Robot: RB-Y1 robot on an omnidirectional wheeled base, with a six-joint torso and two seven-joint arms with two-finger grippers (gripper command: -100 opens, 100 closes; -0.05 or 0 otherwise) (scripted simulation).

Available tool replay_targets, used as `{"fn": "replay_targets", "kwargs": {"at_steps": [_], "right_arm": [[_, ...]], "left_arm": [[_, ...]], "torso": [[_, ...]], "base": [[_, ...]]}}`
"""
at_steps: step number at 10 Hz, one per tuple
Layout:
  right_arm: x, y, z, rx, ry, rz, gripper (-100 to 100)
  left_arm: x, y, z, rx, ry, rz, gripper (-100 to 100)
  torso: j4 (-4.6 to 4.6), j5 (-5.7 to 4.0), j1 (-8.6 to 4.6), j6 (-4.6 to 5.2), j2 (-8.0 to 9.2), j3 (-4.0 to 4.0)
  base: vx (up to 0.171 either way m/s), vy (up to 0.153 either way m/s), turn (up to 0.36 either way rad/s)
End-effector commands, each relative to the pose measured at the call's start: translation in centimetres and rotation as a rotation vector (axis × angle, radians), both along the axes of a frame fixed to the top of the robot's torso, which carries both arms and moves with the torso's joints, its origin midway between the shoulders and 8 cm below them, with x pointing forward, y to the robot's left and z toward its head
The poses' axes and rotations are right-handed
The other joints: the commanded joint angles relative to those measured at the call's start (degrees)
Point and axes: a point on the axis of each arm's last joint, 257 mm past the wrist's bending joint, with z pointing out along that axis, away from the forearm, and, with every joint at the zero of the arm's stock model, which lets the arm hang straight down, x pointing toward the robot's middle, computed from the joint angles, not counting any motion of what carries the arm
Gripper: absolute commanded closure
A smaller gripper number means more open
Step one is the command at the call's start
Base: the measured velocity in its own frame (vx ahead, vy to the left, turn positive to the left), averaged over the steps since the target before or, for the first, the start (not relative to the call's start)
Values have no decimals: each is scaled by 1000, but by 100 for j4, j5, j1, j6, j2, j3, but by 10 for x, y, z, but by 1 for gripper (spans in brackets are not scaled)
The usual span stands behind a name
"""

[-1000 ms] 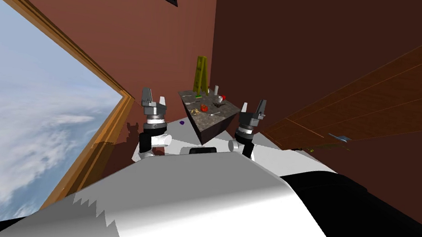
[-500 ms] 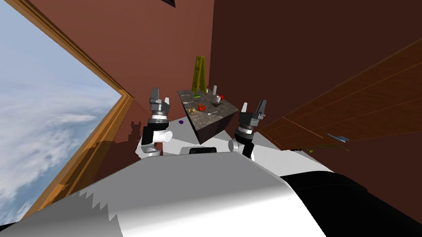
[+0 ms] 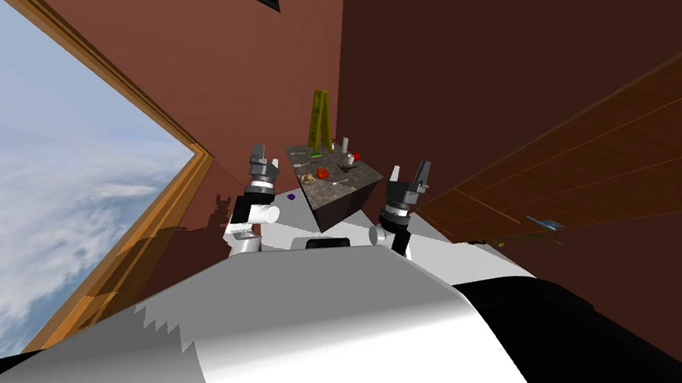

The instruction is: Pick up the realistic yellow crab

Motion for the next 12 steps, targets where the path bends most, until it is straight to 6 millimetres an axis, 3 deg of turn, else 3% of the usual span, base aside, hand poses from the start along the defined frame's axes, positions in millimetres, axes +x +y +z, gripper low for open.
{"fn": "replay_targets", "kwargs": {"at_steps": [1, 6, 12], "right_arm": [[0, 0, 0, 0, 0, 0, 0], [0, 0, 0, 0, 0, 0, 0], [0, 0, 0, 0, 0, 0, 0]], "left_arm": [[9, 1, -11, -6, 38, -4, -100], [45, 8, -37, -41, 172, -18, -100], [68, 14, -68, -64, 309, -26, -100]], "torso": [[0, 0, 0, 0, 0, 0], [-1, 0, 2, -1, -2, -1], [-2, 1, 4, -1, -7, -4]], "base": [[-9, -68, 6], [-9, -77, -1], [-1, -54, -6]]}}
